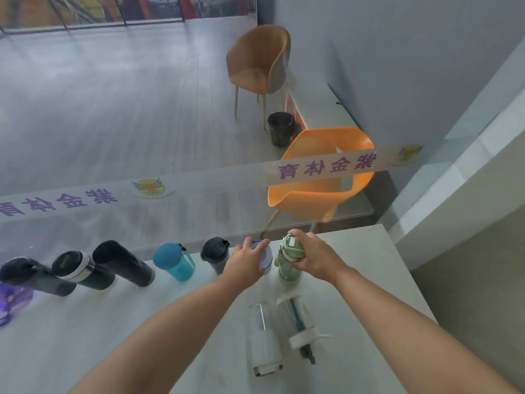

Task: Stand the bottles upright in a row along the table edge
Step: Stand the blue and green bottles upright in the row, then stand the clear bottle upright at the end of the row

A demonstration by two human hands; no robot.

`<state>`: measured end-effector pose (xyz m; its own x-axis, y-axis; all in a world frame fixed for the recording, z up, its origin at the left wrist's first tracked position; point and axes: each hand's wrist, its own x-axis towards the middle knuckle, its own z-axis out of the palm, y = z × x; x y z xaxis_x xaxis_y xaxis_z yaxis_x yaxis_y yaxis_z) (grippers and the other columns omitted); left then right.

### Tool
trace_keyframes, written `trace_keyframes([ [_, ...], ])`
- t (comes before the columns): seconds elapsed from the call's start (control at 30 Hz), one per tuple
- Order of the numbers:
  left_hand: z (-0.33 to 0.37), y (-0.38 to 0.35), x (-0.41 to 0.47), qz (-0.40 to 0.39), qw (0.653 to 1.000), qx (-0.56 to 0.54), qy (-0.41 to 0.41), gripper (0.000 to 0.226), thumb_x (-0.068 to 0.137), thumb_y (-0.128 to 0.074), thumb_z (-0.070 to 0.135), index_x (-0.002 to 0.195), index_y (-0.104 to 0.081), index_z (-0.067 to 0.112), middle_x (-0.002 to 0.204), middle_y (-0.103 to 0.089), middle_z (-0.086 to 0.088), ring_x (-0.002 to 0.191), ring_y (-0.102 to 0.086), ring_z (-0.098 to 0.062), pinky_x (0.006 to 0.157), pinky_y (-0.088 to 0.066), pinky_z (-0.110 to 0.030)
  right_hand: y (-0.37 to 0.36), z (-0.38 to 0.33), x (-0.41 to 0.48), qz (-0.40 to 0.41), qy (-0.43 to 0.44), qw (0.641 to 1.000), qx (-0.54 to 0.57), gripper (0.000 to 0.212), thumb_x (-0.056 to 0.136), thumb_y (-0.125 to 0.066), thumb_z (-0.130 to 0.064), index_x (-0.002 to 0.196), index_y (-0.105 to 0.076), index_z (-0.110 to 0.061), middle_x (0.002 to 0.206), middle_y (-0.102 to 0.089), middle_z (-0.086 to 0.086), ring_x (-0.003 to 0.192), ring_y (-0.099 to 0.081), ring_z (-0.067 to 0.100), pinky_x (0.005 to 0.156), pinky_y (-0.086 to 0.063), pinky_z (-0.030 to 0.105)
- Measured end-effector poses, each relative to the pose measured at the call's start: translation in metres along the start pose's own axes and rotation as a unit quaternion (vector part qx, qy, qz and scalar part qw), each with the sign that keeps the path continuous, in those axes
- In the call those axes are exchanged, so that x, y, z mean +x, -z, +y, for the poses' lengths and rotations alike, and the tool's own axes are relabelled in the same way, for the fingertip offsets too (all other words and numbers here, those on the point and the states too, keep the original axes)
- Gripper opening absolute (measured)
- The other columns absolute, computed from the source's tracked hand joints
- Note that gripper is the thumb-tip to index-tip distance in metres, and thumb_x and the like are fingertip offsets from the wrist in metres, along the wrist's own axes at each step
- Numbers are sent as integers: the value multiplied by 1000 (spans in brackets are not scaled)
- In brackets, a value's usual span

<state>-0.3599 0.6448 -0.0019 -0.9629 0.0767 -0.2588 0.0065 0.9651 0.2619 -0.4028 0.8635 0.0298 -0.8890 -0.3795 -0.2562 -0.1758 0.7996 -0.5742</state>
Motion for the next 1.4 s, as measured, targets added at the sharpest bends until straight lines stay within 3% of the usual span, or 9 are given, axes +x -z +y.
trace_keyframes([
  [0.27, 9, 0, 32, -29, 999, -24, 24, 79, 84, -67, 34, 147, -20, 41, 144, -34, -8, 120, -42, -36, 91, -51, -47, 25, 17, 22, 26, 17, 999, -5, 73, 72, -81, -34, 133, -41, -43, 107, -54, 2, 97, -59, 24, 87, -51, 37],
  [0.6, 16, 0, 46, -39, 998, -27, 32, 81, 86, -66, 36, 149, -15, 42, 151, -27, -6, 128, -38, -37, 96, -49, -48, 26, 27, 39, 27, 20, 999, -2, 76, 75, -81, -31, 137, -39, -40, 112, -53, 3, 100, -60, 25, 84, -52, 37],
  [0.8, 16, -2, 38, -44, 997, -40, 40, 92, 87, -67, 37, 151, -3, 43, 158, -16, -7, 131, -37, -39, 102, -46, -48, 29, 33, 34, 15, 10, 998, 56, 99, 73, -85, -30, 148, -21, -36, 135, -51, 5, 119, -55, 26, 93, -48, 39],
  [0.97, 17, -9, 0, 20, 997, -9, 71, 100, 88, -70, 26, 155, 4, 25, 155, -24, -16, 123, -49, -37, 96, -49, -39, 21, 44, 11, 34, -89, 986, 140, 113, 72, -86, -35, 155, -10, -23, 150, -43, 11, 136, -45, 29, 107, -41, 41],
  [1.03, 19, -11, -24, 28, 998, 6, 65, 91, 91, -64, 24, 156, 0, 15, 153, -28, -17, 122, -49, -36, 98, -45, -38, 7, 50, -9, 56, -151, 977, 138, 102, 77, -82, -35, 154, -18, -13, 147, -47, 17, 134, -48, 32, 105, -42, 40],
  [1.13, 13, -25, -61, 11, 998, 26, 51, 70, 96, -54, 24, 150, -16, 3, 146, -35, -16, 120, -48, -34, 100, -40, -38, -26, 56, -46, 59, -224, 969, 91, 68, 86, -72, -32, 142, -44, -4, 133, -59, 23, 124, -55, 35, 100, -43, 37],
  [1.23, -11, -51, -95, -68, 990, -21, 123, 45, 96, -50, 27, 134, -37, 7, 135, -48, -13, 119, -49, -31, 97, -43, -38, -66, 48, -78, 30, -236, 968, 78, 46, 90, -67, -25, 129, -59, -2, 123, -65, 20, 117, -60, 33, 96, -44, 34],
  [1.4, -42, -98, -147, -179, 942, -122, 256, 67, 87, -57, 52, 132, -34, 8, 128, -53, -15, 118, -53, -34, 95, -47, -39, -121, 16, -106, 51, -212, 973, 79, 23, 87, -64, -14, 108, -69, -5, 106, -68, 15, 99, -65, 32, 84, -48, 33],
])
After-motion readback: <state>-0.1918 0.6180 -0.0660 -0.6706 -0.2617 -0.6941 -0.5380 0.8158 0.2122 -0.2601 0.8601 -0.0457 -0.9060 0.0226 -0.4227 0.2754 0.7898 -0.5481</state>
